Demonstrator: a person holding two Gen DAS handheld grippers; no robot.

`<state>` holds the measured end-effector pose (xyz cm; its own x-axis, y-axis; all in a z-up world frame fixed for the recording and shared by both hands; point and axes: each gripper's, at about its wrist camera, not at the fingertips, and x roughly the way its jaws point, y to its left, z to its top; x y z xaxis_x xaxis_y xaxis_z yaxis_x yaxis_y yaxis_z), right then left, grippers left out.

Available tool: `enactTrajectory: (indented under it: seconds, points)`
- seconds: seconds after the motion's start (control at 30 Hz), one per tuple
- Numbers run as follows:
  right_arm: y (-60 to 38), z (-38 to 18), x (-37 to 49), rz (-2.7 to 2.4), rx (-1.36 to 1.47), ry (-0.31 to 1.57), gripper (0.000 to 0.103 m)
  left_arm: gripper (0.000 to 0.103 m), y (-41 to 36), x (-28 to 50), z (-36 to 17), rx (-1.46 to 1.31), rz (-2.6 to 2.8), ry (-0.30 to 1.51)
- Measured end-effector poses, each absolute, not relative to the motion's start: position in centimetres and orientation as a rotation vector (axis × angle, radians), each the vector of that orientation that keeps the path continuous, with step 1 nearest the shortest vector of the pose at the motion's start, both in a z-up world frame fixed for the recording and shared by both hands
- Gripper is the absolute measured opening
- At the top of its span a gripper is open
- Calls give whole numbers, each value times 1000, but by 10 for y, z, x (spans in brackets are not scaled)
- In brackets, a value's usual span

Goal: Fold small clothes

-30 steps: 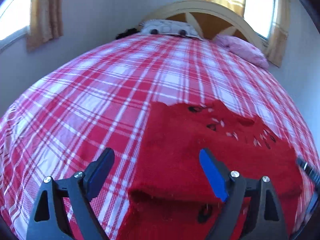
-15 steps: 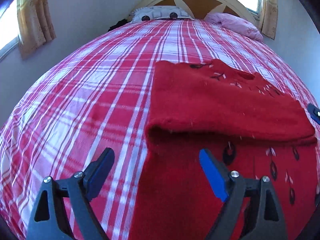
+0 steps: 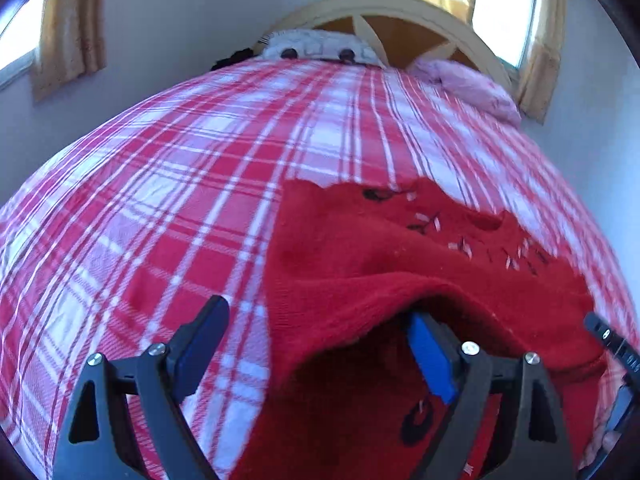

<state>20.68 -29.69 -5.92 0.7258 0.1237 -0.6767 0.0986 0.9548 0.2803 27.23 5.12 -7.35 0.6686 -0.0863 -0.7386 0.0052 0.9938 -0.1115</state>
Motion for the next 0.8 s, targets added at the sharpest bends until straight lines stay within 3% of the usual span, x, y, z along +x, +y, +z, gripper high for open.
enactTrajectory:
  seconds: [0.13,0.3,0.37,0.8]
  points:
    - [-299,-62,207,18,327,765,66,92,29,278,-90,53,20,897]
    - [-299,-63,208,20,318,766,66,93,73,288,-85,-16,227,890]
    - [-298,-64,208,23,312,769,66,101,95,287,-87,-81,233,901]
    - [-296,-65,211,23,300,776,66,99,109,242,-74,-11,159,946]
